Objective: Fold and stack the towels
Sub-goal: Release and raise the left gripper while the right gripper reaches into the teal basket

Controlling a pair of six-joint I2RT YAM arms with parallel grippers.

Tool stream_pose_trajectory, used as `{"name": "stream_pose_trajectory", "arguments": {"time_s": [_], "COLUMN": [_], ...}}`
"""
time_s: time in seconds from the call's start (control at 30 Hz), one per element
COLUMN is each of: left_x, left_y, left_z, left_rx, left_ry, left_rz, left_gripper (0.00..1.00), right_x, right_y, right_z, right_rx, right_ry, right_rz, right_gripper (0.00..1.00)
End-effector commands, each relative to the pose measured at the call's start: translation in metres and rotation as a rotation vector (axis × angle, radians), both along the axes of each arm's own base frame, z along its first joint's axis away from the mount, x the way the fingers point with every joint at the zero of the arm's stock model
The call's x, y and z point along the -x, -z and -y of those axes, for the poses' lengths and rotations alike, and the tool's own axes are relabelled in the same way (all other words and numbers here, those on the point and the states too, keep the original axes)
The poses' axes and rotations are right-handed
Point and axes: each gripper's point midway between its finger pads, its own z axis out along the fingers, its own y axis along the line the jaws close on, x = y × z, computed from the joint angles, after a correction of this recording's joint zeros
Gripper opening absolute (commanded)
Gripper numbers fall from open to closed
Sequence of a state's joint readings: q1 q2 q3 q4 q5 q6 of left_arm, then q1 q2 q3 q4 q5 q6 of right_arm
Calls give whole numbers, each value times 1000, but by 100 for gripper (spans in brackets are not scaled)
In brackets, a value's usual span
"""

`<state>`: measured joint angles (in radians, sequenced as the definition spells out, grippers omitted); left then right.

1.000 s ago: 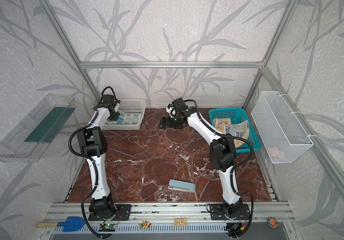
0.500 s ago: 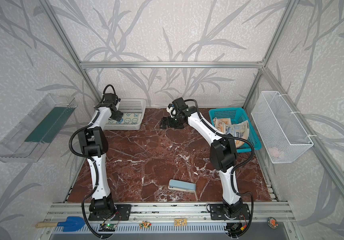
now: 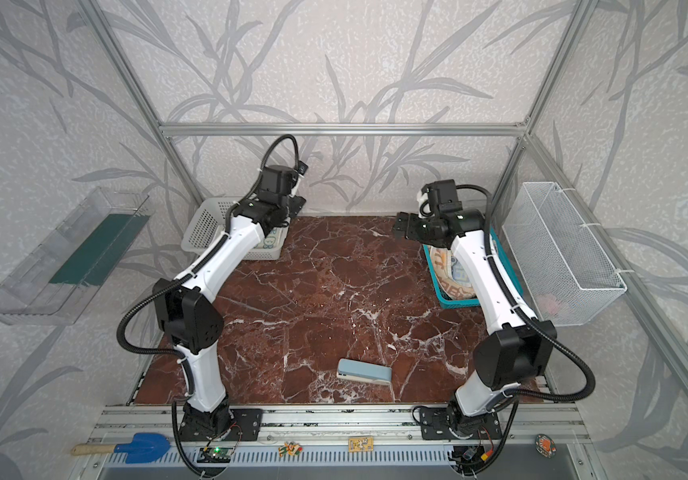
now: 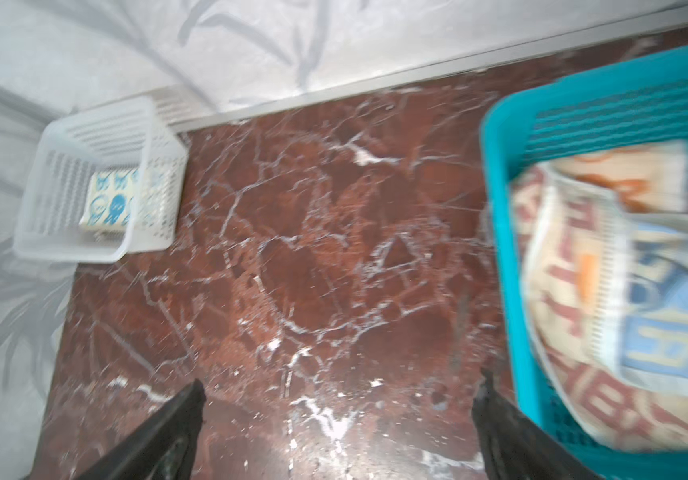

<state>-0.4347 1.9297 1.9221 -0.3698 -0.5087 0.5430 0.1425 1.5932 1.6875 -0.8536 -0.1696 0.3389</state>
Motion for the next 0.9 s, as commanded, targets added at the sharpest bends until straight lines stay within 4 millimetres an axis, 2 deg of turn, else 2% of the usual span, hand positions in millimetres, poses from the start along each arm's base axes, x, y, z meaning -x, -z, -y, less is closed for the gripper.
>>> {"name": "stream_pose_trajectory", "arguments": {"time_s": [0.0,0.1,0.2,0.4,0.47,0.57,0.6,0.7,0.87], "left_x": [17,44,71,117,127,138,141,145,150], "left_y": [10,22,34,49,54,59,62,65,78], "left_z": [42,93,135,201,215,233,237,247,257], "left_rx": [-56,-11,55,136,153,162,162,167,162], "left_ry": [50,148,238,397,431,466,477,497,517], "left_rz": [32,22,-6,-64,-72,-79,-86,-89,-113], "left_gripper": [99,99,99,99,99,99,99,99,99], "right_x": [18,22,21,17,12,8,5,-4,-18], "right_y": [33,49,68,101,111,122,133,146,168], "right_z": [46,75,94,120,121,122,122,119,112], "right_rx": [121,136,162,192,187,179,179,161,122], "right_ry": [121,208,253,332,337,345,346,345,327], "right_rz": [-102,-124,-159,-233,-251,-282,-312,-342,-374], "right_gripper": [99,99,99,99,99,92,88,77,67]}}
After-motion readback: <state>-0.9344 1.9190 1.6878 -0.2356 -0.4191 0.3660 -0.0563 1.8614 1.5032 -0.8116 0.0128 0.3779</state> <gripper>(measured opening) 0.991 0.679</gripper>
